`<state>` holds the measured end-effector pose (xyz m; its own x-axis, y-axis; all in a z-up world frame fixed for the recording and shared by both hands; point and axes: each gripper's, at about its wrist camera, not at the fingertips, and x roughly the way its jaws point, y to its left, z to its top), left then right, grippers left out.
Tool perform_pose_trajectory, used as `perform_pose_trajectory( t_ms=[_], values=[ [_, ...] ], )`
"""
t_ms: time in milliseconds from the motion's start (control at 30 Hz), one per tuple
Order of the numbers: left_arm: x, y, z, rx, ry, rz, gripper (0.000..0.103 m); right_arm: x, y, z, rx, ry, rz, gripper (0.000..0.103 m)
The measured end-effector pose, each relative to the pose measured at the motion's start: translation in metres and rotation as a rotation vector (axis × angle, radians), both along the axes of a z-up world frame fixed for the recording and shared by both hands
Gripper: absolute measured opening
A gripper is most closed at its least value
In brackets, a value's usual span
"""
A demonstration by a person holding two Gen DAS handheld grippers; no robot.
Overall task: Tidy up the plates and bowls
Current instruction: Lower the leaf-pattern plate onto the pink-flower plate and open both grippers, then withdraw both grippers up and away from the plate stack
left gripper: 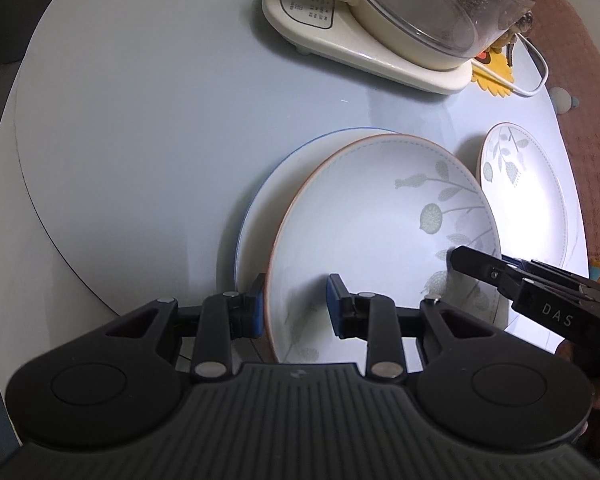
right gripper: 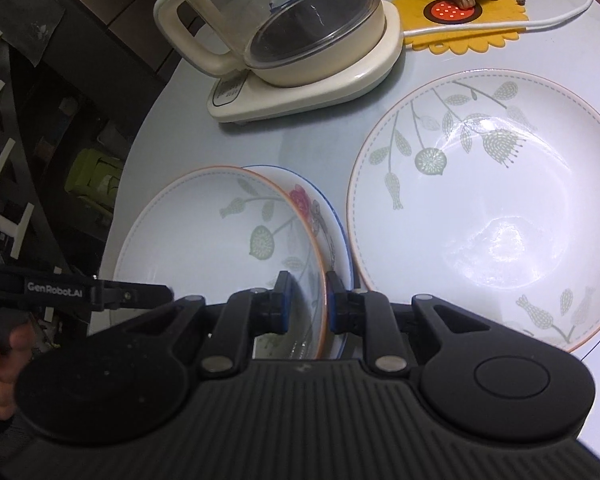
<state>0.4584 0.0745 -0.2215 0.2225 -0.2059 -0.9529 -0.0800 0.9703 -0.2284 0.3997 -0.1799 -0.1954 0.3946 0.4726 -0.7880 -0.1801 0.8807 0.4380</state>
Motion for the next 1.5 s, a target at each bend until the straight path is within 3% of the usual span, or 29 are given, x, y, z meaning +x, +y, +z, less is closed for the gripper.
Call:
perform_pose_trajectory(
  t_ms=[433,667,900,1133,1500],
  values=[
    [0.008,0.025,0.004,-0.092,0.079,0.084,0.035,0.003,0.001,-0.001,-0.005,-0.015,-0.026,0.019],
    [0.005,0.025,0.021,-0.032,0.064,0.067,0.035,0.006,0.004,-0.003,0.01,-0.014,-0.04,0.018],
    [-0.016,0.03,0.05,-0.021,-0.033,0.124,0.035,-0.004,0.01,0.009,-0.043,-0.055,-0.061,0.021],
    [-0.056,0.019,0.092,0.039,-0.162,0.128,0.035,-0.022,0.0,0.045,-0.097,-0.15,-0.06,0.021],
    [-0.118,-0.005,0.149,0.043,-0.303,0.181,0.035,-0.065,-0.017,0.109,-0.06,-0.214,-0.061,0.021]
  ],
)
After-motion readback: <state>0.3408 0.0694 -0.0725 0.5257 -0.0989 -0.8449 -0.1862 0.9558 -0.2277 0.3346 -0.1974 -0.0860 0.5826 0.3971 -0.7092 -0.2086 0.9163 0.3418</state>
